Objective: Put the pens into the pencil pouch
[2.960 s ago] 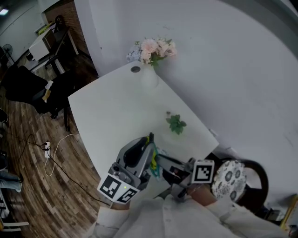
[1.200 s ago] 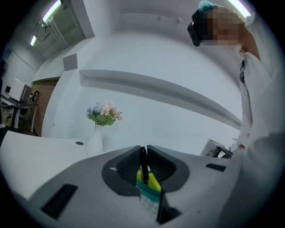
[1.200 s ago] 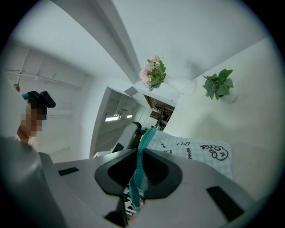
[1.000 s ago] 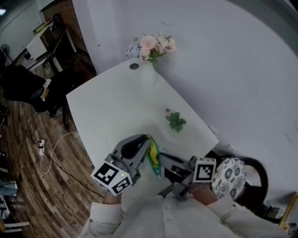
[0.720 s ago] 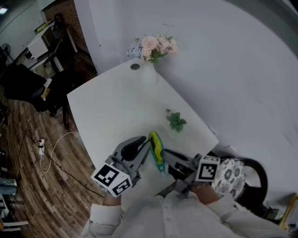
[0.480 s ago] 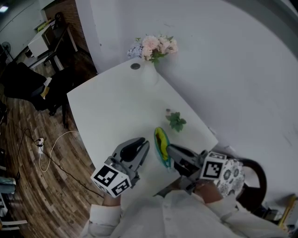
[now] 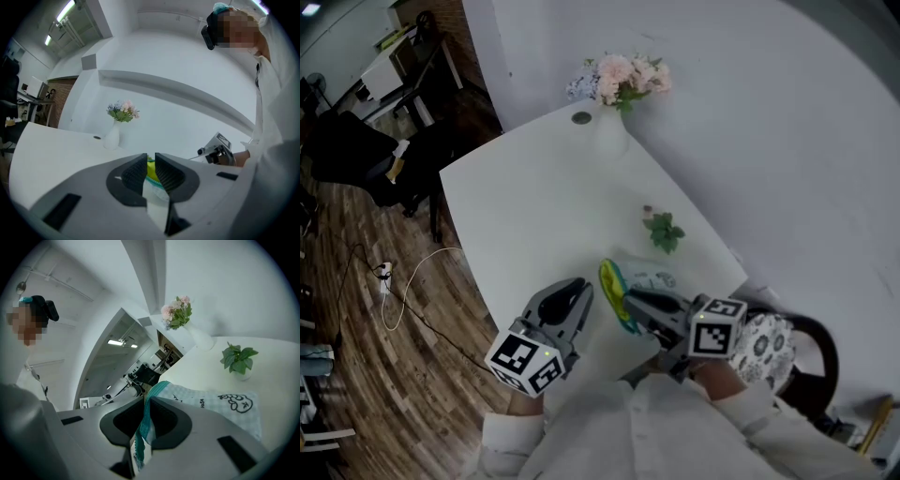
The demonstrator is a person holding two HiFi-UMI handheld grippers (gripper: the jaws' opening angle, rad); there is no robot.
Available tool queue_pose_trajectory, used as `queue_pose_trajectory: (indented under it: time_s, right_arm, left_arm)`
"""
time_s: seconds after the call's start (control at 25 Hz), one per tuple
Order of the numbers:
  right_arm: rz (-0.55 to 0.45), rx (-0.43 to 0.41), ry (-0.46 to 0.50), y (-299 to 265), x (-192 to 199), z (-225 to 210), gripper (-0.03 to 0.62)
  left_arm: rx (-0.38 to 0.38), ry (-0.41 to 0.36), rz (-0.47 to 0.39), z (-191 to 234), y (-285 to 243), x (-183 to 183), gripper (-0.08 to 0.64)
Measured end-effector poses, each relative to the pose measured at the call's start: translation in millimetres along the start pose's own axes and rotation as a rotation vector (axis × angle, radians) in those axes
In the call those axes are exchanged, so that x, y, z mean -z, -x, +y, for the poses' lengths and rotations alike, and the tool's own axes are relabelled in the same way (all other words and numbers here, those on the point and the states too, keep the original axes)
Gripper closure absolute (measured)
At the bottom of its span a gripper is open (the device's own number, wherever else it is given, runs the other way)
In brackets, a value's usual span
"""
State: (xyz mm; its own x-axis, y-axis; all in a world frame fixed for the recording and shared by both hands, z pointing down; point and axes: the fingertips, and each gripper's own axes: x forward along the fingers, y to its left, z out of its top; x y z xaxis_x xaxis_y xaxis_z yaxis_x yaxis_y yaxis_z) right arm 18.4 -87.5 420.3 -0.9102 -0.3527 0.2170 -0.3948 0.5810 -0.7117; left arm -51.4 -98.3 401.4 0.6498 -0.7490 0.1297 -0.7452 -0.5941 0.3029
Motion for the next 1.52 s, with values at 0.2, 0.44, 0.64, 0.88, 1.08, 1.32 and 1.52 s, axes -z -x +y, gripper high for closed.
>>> queue_pose_trajectory:
  time_s: [0.2, 0.44, 0.64, 0.88, 1.08, 1.32, 1.52]
  right_arm:
    - [0.116, -0.034, 0.013, -29, 33, -8, 0.549]
    - [0.231, -0.001, 0.008, -46, 68, -30, 0.549]
    - [0.309, 0.038, 0.051, -56, 88, -39, 0.549]
    - [0.430, 0.029, 0.136, -59, 103, -37, 0.540]
    - [0.476, -0.050, 0.177, -51, 91, -23, 0.448]
    - [0.422, -0.094, 0.126, -39, 64, -9, 0.445]
    - [0.428, -0.104, 0.239, -29, 42, 2, 0.446]
  left_arm:
    - [-0.063, 0.025, 0.013, 10, 11, 10, 0.512]
    - [-0.121, 0.037, 0.035, 16, 23, 26, 0.512]
    - [-0.138, 0.066, 0.027, 18, 28, 31, 0.512]
    - [-0.145, 0.068, 0.033, 20, 29, 32, 0.512]
    - [-0.129, 0.067, 0.041, 19, 29, 33, 0.512]
    - [-0.104, 0.070, 0.058, 12, 27, 33, 0.512]
    - [-0.091, 0.081, 0.053, 8, 25, 31, 0.512]
